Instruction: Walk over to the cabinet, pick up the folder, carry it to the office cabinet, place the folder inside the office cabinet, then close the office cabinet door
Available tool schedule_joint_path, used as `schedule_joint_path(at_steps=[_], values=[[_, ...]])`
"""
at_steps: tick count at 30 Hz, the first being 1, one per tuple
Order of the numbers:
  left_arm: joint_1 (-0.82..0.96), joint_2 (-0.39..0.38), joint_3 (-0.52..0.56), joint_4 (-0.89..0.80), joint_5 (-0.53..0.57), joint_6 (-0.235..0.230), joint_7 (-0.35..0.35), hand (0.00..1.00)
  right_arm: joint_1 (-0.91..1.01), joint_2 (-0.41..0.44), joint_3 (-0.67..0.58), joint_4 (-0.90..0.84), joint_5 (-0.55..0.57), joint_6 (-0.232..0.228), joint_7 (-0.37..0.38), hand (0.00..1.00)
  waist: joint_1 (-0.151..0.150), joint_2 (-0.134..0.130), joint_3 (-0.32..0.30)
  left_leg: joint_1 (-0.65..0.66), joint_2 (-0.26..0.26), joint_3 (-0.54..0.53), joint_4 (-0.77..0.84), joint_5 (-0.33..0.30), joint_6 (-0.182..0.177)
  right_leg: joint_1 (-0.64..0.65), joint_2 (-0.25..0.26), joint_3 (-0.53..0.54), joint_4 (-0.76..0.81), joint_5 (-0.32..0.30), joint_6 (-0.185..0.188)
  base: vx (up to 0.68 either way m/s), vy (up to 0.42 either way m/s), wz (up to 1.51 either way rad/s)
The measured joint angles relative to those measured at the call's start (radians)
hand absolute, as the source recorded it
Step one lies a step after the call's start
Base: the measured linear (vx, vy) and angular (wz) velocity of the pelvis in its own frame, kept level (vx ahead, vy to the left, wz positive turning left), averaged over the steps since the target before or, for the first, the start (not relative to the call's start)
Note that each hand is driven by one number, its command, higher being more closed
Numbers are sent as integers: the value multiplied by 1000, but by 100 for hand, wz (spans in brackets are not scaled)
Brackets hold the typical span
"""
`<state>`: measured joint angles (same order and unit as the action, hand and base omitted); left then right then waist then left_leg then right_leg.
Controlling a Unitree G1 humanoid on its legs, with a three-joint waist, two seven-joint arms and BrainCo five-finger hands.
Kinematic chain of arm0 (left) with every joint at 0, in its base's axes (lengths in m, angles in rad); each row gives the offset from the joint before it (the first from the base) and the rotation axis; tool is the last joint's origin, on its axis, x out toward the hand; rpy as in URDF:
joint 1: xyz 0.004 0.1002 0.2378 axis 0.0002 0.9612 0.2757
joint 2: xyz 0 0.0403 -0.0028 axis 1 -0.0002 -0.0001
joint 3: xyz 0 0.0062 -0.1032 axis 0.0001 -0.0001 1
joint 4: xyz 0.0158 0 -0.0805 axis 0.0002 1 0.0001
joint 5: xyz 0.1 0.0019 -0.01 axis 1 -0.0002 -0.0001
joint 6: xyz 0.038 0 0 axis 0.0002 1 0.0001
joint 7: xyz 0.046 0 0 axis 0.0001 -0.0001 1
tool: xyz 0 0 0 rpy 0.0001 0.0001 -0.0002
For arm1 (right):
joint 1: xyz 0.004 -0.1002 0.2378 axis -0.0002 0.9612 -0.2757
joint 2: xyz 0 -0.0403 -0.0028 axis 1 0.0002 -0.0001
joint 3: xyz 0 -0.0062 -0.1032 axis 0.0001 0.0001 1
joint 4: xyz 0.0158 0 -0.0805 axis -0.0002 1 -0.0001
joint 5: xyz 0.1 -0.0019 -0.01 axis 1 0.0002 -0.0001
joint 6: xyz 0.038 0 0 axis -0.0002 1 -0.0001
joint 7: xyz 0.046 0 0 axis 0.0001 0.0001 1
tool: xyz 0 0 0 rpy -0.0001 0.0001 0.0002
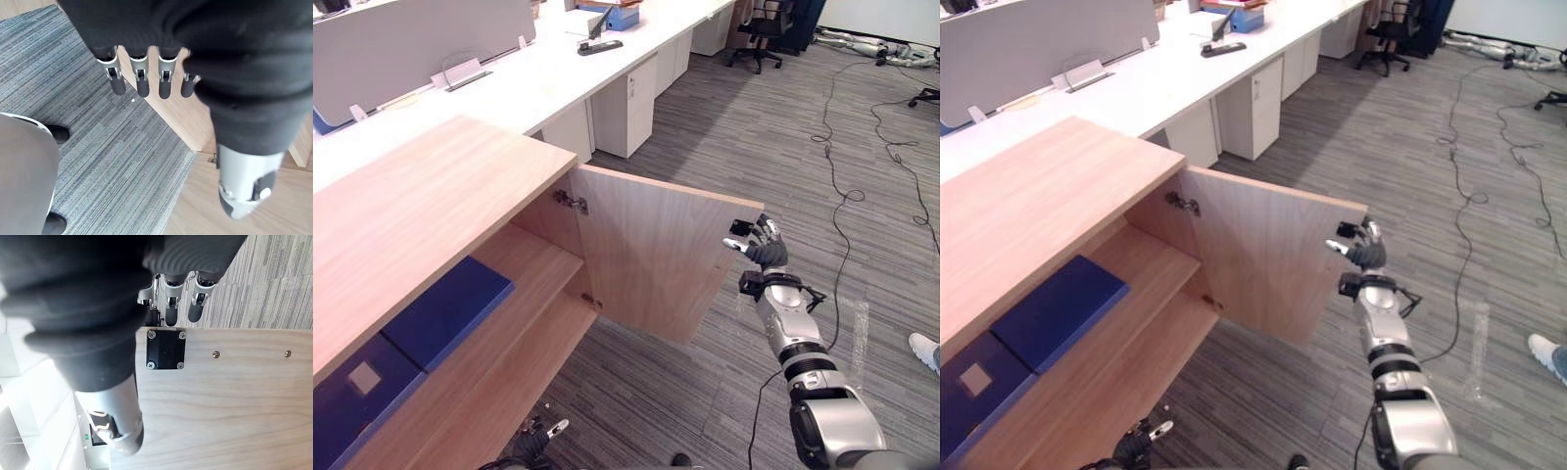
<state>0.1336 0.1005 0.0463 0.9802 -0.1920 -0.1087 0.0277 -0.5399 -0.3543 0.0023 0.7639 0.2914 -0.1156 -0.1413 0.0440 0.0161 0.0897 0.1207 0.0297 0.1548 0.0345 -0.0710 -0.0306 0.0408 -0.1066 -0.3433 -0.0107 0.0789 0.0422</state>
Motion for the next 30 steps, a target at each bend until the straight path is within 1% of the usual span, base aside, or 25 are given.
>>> schedule_joint_path(at_steps=[5,9,14,16,21,23,28,30], values=[[6,16,-4,0,-2,-9,-1,0,-95,-6,3,140,1,0,9,0,1,-8,7,-8,-7,-21,-13,20,3,13,-1,-20,-37,26,-3,-97,-19,10],[12,35,-18,-9,-5,-17,-2,0,-172,-59,29,232,2,9,5,0,3,-12,35,-37,-8,-62,-13,40,3,11,-2,-64,-53,35,-8,-93,-35,27],[58,47,-24,-8,-5,-16,-1,0,-188,-72,65,256,-12,40,6,0,5,-10,47,-52,-4,-88,-10,47,-4,12,8,-80,-63,36,-10,-24,-22,13],[72,50,-25,-7,-4,-14,-1,0,-188,-73,71,261,-38,43,6,0,5,-9,55,-51,-1,-89,-11,48,-6,12,12,-82,-68,38,-12,7,-7,5],[77,51,-22,-7,5,-12,0,0,-175,-67,112,293,-46,51,16,0,4,-8,57,-50,8,-85,-14,47,-7,12,19,-78,-71,38,-12,18,4,-2],[76,51,-22,-8,8,-12,0,0,-160,-65,126,293,-75,52,21,0,3,-8,57,-50,9,-81,-15,46,-8,12,19,-74,-72,38,-12,11,19,-5],[77,53,-25,-8,8,-10,0,0,-121,-78,266,274,-117,56,41,0,0,-8,58,-40,13,-57,-15,40,-12,12,24,-50,-72,38,-12,-10,20,-15],[77,53,-26,-8,9,-9,-1,0,-87,-100,362,213,-130,67,70,0,-2,-8,58,-35,20,-44,-15,35,-16,11,32,-37,-72,38,-12,-7,1,-19]])
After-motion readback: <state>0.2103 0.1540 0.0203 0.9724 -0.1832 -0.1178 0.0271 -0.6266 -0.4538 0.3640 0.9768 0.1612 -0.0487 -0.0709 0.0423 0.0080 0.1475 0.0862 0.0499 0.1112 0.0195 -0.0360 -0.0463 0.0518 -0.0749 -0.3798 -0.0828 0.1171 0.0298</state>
